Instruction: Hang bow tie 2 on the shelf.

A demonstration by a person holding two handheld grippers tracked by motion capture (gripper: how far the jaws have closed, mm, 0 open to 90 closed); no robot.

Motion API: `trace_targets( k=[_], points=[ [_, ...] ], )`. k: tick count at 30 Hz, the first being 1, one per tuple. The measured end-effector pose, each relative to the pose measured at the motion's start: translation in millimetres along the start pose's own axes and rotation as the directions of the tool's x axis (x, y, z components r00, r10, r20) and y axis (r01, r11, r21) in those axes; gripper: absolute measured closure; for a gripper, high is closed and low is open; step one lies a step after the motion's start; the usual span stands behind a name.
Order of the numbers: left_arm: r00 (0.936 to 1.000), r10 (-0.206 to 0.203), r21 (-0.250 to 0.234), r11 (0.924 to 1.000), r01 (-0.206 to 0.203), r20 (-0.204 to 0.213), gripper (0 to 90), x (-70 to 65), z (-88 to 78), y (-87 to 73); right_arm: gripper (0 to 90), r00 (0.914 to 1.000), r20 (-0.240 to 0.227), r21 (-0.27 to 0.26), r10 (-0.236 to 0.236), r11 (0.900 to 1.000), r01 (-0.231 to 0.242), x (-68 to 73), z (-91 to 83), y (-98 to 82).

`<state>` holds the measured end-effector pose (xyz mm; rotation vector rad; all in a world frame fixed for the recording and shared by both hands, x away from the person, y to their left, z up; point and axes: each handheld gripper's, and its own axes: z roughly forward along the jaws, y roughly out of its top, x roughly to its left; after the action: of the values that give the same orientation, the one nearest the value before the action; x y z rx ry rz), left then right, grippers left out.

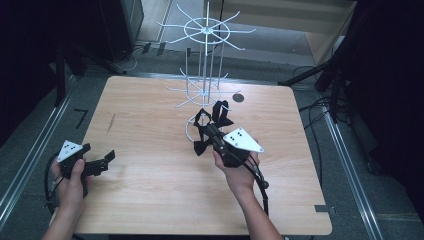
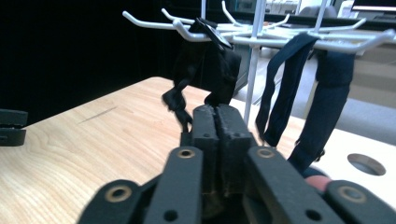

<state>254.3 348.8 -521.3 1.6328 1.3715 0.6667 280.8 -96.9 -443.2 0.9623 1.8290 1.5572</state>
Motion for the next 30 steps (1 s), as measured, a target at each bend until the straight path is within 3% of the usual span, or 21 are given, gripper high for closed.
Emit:
trace_targets(
  k=[4,9,13,21,30],
  points=[
    [1.0000,0.000,-0.001,1.0000,0.000,0.000,1.6,-0.1,-0.1,0.0,76.9,0.9999,-0.005,0.013,0.014,1.000,-0.014,-0.9,0.4,-2.0],
    [1.0000,0.000,-0.002,1.0000,0.000,0.000,1.6,0.0,-0.1,0.0,55.2,0.9986,-0.025,0.012,0.047,0.999,-0.047,-1.4,0.5,-3.0],
    [1.0000,-0.001,0.000,1.0000,0.001,0.001,1.6,0.1,-0.2,0.0,46.7,0.9986,-0.031,0.009,0.042,0.999,-0.042,-2.1,-0.7,-4.7],
    [1.0000,-0.003,0.000,1.0000,0.003,0.003,1.6,0.4,-0.3,0.0,36.8,0.9992,-0.005,0.020,0.040,0.999,-0.040,-7.2,-3.6,-7.9],
    [1.0000,-0.003,-0.003,1.0000,0.003,0.004,1.6,0.4,-0.4,-0.1,34.7,0.9995,0.024,0.030,0.023,0.999,-0.024,-11.6,-8.5,-12.7]
  ],
)
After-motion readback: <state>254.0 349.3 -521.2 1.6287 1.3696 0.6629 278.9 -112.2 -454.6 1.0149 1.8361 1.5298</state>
